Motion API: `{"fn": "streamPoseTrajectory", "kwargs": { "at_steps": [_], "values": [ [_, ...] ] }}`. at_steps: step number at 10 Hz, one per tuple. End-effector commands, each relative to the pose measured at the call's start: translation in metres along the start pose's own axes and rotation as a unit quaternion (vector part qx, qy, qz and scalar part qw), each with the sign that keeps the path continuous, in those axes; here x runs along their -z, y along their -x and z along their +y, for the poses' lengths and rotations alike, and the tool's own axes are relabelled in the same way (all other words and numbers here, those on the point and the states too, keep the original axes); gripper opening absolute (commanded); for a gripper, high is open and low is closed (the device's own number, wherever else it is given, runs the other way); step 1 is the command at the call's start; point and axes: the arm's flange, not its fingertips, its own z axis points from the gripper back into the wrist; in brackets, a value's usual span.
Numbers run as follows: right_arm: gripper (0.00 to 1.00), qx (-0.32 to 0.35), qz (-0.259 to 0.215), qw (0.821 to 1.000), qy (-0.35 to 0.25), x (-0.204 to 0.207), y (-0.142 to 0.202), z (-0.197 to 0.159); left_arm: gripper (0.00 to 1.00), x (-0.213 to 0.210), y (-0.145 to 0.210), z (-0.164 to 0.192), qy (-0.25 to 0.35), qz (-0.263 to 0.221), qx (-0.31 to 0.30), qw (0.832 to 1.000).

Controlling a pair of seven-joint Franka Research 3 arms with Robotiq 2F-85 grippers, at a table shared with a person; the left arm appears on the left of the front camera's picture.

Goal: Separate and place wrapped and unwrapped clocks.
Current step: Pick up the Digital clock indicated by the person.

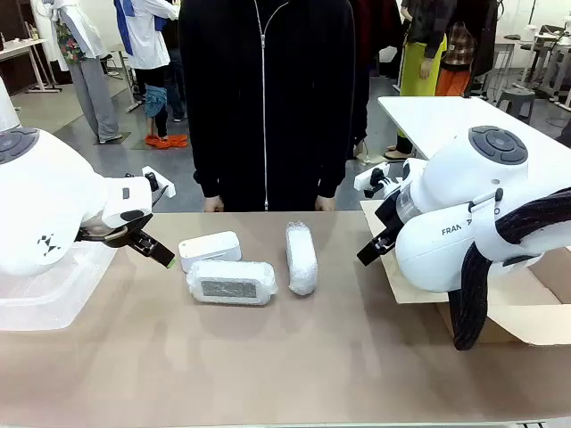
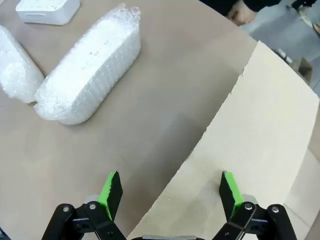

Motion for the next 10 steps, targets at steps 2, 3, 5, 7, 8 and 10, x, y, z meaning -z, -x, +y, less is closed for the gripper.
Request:
{"fn": "streamPoseTrajectory", "kwargs": {
  "at_steps": [2,3,5,7,8,10],
  "values": [
    [1.00,0.000,0.000,1.000,0.000,0.0000,0.0000,0.0000,1.00,0.0000,0.0001,-0.0001,0.000,0.000,0.000,1.000],
    [1.00,0.000,0.000,1.000,0.000,0.0000,0.0000,0.0000,1.00,0.0000,0.0001,-0.0001,0.000,0.000,0.000,1.000],
    [1.00,0.000,0.000,1.000,0.000,0.0000,0.0000,0.0000,1.00,0.0000,0.0001,-0.0001,0.000,0.000,0.000,1.000],
    [1.00,0.000,0.000,1.000,0.000,0.0000,0.0000,0.0000,1.00,0.0000,0.0001,-0.0001,0.000,0.000,0.000,1.000],
    [1.00,0.000,0.000,1.000,0.000,0.0000,0.0000,0.0000,1.00,0.0000,0.0001,-0.0001,0.000,0.000,0.000,1.000],
    [1.00,0.000,0.000,1.000,0.000,0.0000,0.0000,0.0000,1.00,0.0000,0.0001,-0.0001,0.000,0.000,0.000,1.000]
  ]
}}
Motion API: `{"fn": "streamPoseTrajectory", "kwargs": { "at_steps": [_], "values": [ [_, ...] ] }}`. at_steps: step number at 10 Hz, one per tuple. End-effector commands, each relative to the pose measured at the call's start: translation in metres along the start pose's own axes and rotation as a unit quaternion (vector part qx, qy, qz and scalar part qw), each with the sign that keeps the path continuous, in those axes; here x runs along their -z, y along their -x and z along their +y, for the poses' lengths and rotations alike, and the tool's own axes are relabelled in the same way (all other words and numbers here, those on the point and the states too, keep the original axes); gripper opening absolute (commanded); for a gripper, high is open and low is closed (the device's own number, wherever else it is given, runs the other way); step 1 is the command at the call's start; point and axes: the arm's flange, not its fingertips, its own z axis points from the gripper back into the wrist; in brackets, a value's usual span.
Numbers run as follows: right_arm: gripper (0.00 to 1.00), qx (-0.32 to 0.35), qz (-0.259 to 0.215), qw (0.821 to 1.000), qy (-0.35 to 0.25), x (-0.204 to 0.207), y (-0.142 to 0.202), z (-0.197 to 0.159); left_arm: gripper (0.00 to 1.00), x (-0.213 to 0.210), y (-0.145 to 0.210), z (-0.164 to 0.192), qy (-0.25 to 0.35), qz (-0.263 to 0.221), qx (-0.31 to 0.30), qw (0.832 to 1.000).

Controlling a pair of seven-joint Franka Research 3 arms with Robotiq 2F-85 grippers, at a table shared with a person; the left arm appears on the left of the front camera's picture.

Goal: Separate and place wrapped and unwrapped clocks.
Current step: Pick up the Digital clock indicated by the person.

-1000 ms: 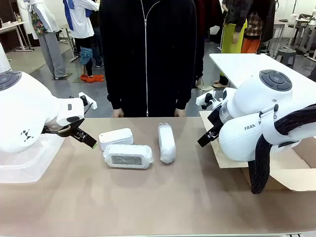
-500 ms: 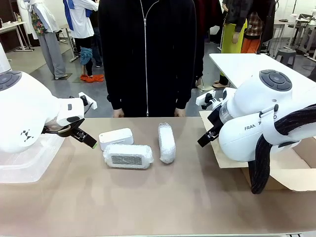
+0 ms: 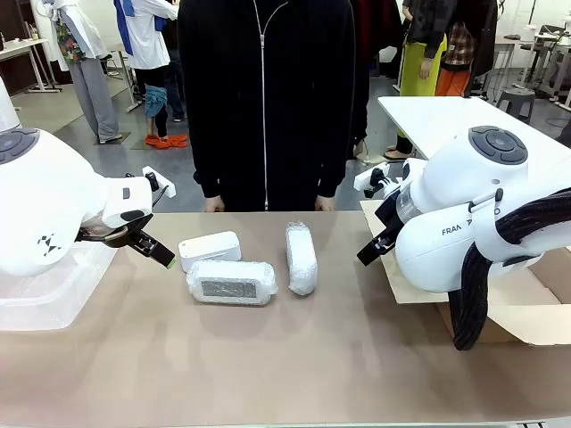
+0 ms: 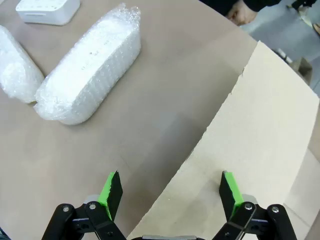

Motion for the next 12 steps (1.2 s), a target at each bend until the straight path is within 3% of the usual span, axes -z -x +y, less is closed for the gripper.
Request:
{"fn": "streamPoseTrajectory", "kwargs": {
  "at_steps": [1,6,7,9,10,12],
  "values": [
    [1.00,0.000,0.000,1.000,0.000,0.000,0.000,0.000,1.00,0.000,0.000,0.000,0.000,0.000,0.000,1.000],
    [1.00,0.000,0.000,1.000,0.000,0.000,0.000,0.000,1.00,0.000,0.000,0.000,0.000,0.000,0.000,1.000],
    [1.00,-0.014,-0.012,1.000,0.003,-0.032,-0.012,-0.005,1.00,-0.027,-0.007,0.005,-0.013,-0.002,0.005,1.000],
    [1.00,-0.051,-0.044,0.997,-0.044,-0.093,-0.027,-0.004,1.00,-0.083,-0.005,0.018,-0.001,-0.037,0.008,0.999],
    [1.00,-0.070,-0.046,0.993,-0.079,-0.119,-0.027,-0.003,1.00,-0.103,0.001,0.019,0.007,-0.025,0.001,1.000],
    [1.00,-0.103,-0.054,0.983,-0.141,-0.157,-0.018,0.000,1.00,-0.134,0.025,0.018,0.062,-0.032,-0.001,0.998]
  ]
}}
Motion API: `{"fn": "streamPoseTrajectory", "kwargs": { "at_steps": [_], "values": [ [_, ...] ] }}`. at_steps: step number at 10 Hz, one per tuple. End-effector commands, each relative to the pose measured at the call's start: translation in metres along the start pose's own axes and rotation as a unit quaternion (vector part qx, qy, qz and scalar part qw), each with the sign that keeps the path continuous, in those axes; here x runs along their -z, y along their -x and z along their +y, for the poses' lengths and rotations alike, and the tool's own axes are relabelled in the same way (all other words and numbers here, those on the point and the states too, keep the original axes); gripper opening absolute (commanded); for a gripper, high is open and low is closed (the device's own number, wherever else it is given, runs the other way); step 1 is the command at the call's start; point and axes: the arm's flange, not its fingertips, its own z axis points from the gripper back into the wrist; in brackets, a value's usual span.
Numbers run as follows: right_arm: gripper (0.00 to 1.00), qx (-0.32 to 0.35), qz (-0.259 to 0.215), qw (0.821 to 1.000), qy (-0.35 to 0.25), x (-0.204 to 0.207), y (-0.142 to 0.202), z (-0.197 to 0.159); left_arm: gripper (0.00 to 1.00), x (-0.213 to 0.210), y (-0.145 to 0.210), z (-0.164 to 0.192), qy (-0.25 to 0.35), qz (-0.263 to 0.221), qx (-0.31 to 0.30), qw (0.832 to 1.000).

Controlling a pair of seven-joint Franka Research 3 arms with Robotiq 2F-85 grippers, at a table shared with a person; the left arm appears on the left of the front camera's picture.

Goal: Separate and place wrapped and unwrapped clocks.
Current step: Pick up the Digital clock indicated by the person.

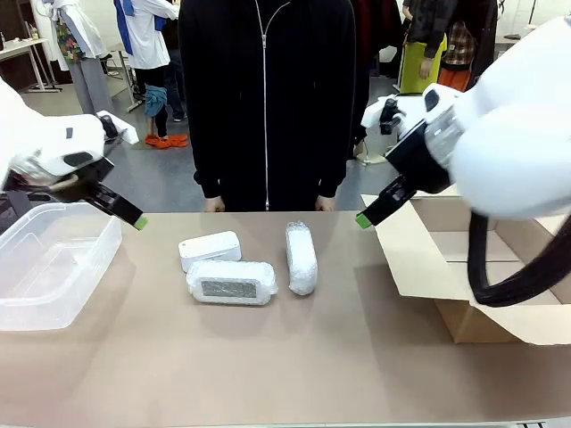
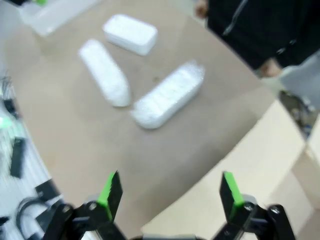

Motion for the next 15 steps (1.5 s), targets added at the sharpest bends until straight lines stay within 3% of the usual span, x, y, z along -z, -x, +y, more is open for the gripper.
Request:
{"fn": "streamPoseTrajectory", "kwargs": {
  "at_steps": [1,3,5,7,9,10,11,15],
  "values": [
    [1.00,-0.035,-0.016,0.998,-0.056,-0.033,0.016,-0.001,1.00,-0.037,0.051,-0.008,0.079,-0.010,0.017,0.997],
    [1.00,-0.083,-0.029,0.992,-0.086,-0.053,0.030,0.016,1.00,-0.066,0.074,-0.019,0.113,-0.042,0.042,0.992],
    [1.00,-0.088,-0.052,0.990,-0.102,-0.058,0.041,0.019,1.00,-0.082,0.087,-0.034,0.139,-0.059,0.092,0.984],
    [1.00,-0.097,-0.076,0.985,-0.125,-0.064,0.047,0.016,1.00,-0.082,0.091,-0.036,0.136,-0.043,0.102,0.985],
    [1.00,-0.095,-0.053,0.991,-0.082,-0.062,0.045,0.017,1.00,-0.081,0.091,-0.038,0.127,-0.041,0.111,0.985],
    [1.00,-0.089,-0.056,0.992,-0.076,-0.049,0.039,0.019,1.00,-0.073,0.085,-0.035,0.136,-0.029,0.111,0.984],
    [1.00,-0.091,-0.062,0.989,-0.097,-0.077,0.020,0.004,1.00,-0.115,0.028,-0.017,0.128,-0.036,0.100,0.986],
    [1.00,-0.091,-0.062,0.989,-0.097,-0.077,0.020,0.004,1.00,-0.115,0.028,-0.017,0.128,-0.036,0.100,0.986]
  ]
}}
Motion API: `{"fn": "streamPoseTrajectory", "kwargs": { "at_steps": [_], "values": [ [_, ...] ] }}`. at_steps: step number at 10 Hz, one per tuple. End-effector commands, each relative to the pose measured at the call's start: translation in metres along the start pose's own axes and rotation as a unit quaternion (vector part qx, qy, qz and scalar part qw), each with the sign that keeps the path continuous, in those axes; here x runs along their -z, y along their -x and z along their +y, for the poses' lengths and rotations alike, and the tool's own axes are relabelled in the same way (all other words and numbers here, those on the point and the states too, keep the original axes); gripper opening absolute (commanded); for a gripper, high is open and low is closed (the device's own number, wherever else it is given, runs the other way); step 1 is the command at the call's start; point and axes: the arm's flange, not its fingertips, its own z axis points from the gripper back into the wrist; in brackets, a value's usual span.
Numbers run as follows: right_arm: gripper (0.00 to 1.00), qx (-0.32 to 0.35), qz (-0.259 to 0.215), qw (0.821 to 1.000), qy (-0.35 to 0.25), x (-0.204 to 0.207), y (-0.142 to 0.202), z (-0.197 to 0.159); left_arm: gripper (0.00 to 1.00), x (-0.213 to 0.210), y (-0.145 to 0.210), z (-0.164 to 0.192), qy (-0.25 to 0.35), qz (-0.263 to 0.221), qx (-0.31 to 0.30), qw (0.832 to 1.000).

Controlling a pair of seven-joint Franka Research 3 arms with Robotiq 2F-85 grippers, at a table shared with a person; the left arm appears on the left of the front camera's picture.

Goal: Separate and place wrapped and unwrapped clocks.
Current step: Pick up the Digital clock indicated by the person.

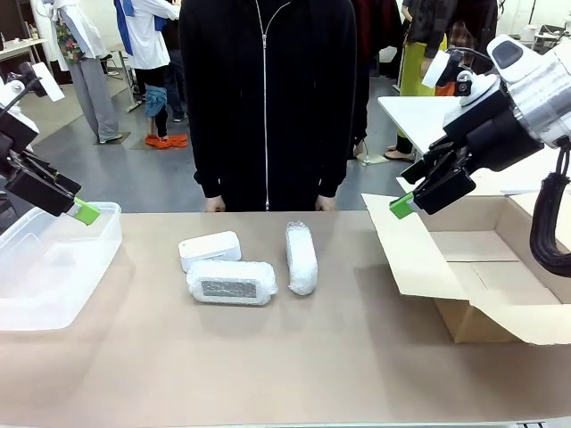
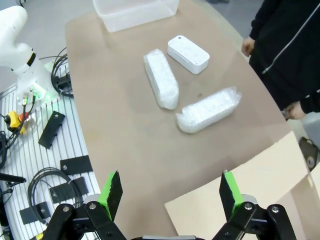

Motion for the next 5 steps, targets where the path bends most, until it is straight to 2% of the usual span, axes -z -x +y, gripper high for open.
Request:
{"fn": "streamPoseTrajectory", "kwargs": {
  "at_steps": [1,5],
  "values": [
    [1.00,0.000,-0.005,1.000,-0.010,-0.0004,0.0005,0.0004,1.00,-0.0014,0.0002,-0.0007,0.002,-0.004,-0.001,1.000],
    [1.00,0.000,-0.005,1.000,-0.010,-0.0004,0.0005,0.0004,1.00,-0.0014,0.0002,-0.0007,0.002,-0.004,-0.001,1.000]
  ]
}}
